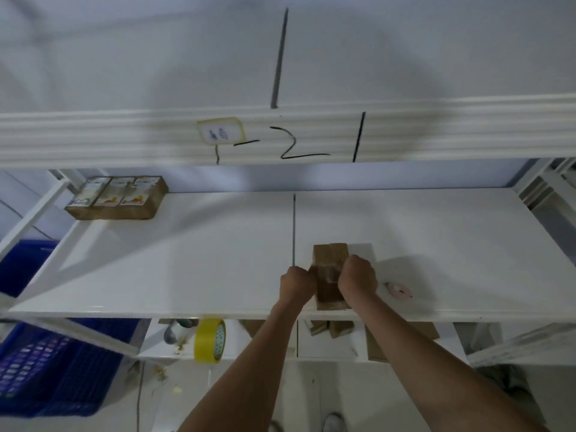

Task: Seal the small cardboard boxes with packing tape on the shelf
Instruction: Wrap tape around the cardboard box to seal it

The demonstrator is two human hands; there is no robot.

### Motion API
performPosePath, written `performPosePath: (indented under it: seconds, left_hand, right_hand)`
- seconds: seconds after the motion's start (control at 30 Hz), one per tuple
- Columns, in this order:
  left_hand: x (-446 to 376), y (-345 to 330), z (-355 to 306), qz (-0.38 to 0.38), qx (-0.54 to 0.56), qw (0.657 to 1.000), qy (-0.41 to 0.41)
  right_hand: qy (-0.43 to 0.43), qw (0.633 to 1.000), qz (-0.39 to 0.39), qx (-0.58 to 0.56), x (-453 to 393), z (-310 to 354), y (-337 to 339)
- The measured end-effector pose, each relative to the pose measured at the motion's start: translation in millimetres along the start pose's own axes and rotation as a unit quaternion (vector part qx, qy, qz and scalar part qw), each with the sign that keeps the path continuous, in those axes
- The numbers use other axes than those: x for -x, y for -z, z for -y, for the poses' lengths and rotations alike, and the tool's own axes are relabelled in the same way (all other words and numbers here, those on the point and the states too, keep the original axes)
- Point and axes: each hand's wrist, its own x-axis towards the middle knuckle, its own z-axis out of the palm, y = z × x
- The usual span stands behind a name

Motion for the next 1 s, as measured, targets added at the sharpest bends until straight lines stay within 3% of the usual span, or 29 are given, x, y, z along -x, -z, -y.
performPosePath:
  seconds: [0.1, 0.2, 0.27, 0.37, 0.47, 0.6, 0.77, 1.0]
  left_hand:
    - [9.9, 41.2, 17.5, -0.125, 0.067, 0.988, -0.052]
    - [12.9, 85.7, 51.0, -0.220, 0.117, 0.968, -0.029]
    - [15.1, 111.6, 76.6, -0.267, 0.127, 0.955, 0.000]
    - [20.5, 141.9, 113.0, -0.302, 0.129, 0.943, 0.055]
    - [22.3, 158.6, 146.4, -0.251, 0.120, 0.953, 0.118]
    - [13.8, 167.3, 178.1, -0.165, 0.099, 0.969, 0.155]
    - [4.0, 175.5, 189.2, -0.009, 0.132, 0.976, 0.175]
    - [2.8, 184.8, 203.7, 0.047, 0.094, 0.982, 0.154]
  right_hand:
    - [0.043, 0.992, -0.123, 0.003, 17.7, 17.9, -16.0]
    - [0.113, 0.974, -0.192, -0.051, 49.5, 57.5, -42.9]
    - [0.141, 0.966, -0.162, -0.142, 75.1, 85.1, -60.4]
    - [0.090, 0.956, 0.018, -0.279, 106.7, 118.2, -82.7]
    - [-0.029, 0.923, 0.186, -0.334, 130.9, 137.9, -96.2]
    - [-0.143, 0.871, 0.268, -0.386, 143.1, 149.0, -111.2]
    - [-0.209, 0.835, 0.305, -0.408, 142.3, 160.2, -130.8]
    - [-0.236, 0.817, 0.301, -0.430, 142.7, 171.0, -150.6]
